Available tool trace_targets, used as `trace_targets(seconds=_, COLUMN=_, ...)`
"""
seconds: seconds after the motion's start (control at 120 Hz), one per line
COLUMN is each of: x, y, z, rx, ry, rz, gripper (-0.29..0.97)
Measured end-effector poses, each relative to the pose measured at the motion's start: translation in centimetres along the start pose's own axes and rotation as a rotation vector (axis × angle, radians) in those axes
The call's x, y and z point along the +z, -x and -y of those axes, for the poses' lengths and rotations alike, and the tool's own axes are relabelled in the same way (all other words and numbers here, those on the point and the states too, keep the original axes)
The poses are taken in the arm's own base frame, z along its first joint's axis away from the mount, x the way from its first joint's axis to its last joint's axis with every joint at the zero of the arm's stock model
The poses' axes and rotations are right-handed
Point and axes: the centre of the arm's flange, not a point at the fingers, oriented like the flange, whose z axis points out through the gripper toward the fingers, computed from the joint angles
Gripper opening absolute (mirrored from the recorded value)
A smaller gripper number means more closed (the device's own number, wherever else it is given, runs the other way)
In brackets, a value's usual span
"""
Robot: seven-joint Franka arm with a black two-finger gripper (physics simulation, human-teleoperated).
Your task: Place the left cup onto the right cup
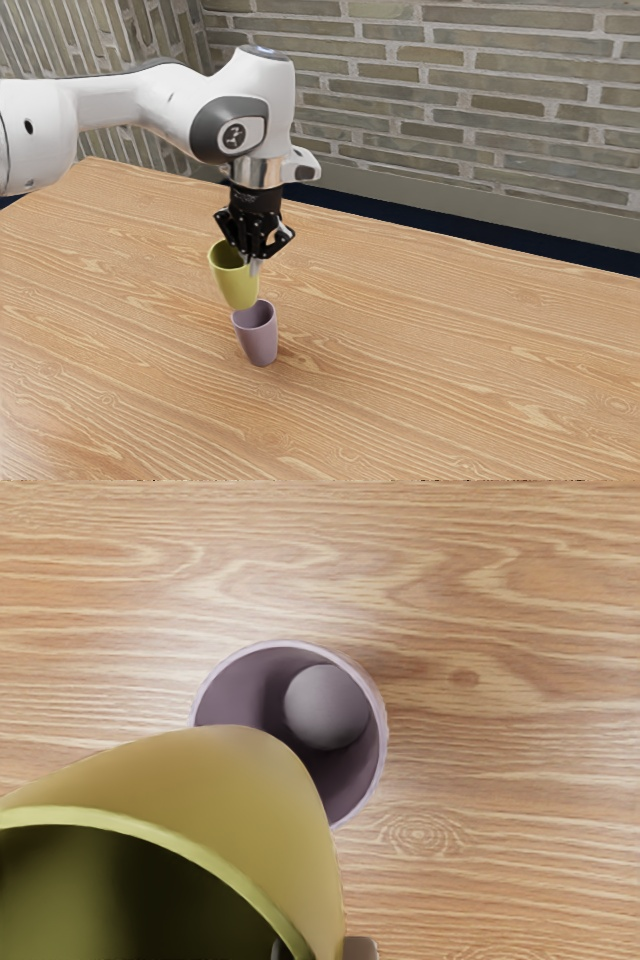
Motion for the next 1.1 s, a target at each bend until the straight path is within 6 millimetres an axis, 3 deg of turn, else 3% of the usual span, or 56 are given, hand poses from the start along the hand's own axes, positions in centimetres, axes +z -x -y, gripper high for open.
trace_targets(seconds=1.1, x=3.3, y=-2.7, z=-1.0, rx=-0.013, ry=-0.004, rz=0.046, gripper=-0.11)
